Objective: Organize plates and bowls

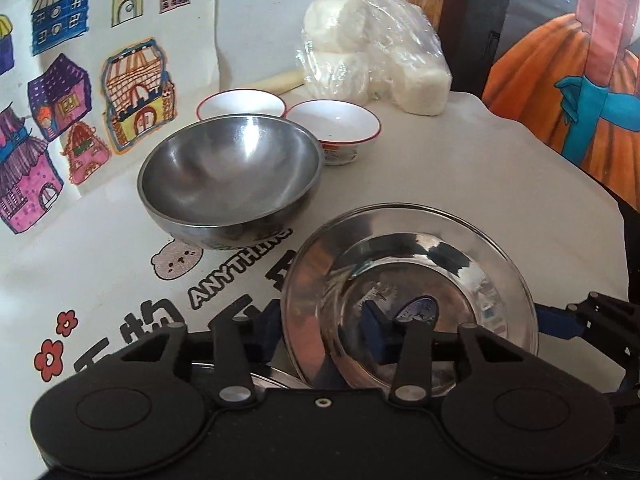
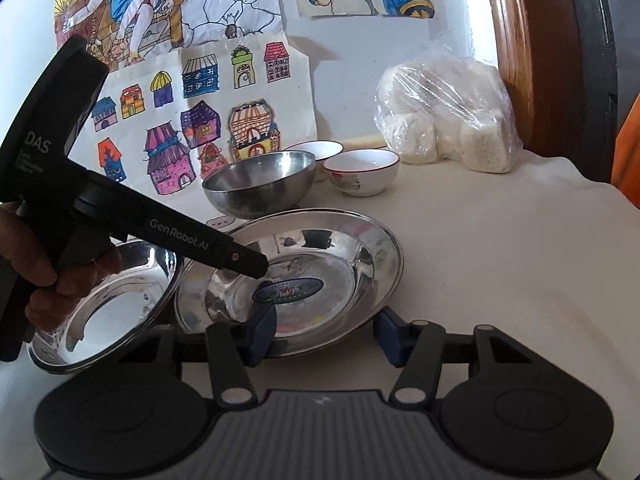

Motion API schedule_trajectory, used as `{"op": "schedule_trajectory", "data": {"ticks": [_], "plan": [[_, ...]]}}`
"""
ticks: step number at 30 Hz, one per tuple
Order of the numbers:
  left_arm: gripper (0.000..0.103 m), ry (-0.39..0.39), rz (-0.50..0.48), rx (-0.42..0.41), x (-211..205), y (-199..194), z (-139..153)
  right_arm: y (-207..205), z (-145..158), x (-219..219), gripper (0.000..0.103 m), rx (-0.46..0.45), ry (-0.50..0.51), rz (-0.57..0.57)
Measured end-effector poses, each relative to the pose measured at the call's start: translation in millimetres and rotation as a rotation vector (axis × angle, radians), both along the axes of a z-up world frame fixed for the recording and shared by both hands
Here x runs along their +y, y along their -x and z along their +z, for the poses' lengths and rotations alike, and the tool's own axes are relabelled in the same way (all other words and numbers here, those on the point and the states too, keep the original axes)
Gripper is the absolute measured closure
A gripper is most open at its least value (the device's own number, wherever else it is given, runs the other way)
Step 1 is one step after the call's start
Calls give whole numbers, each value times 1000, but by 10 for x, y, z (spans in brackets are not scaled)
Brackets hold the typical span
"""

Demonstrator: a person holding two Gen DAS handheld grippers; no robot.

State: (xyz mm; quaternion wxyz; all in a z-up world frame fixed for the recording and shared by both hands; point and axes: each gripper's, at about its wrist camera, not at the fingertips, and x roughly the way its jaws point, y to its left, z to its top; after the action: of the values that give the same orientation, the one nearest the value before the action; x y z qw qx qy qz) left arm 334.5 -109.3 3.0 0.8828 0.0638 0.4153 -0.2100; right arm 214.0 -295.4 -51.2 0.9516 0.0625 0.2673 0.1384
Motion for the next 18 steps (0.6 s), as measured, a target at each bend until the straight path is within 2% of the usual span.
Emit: {"op": "schedule_trajectory", "data": {"ticks": [8,12,18], "plan": [[76,23,1,17,15,-26,9,5,2,-53,57,2,-11,-50],[78,44,-7,18,13,1,19,28,5,-92,63,4,-22,-86],[79,82,-21,0,11,82,110,99,34,-138,64,-19,-26,-122]]}}
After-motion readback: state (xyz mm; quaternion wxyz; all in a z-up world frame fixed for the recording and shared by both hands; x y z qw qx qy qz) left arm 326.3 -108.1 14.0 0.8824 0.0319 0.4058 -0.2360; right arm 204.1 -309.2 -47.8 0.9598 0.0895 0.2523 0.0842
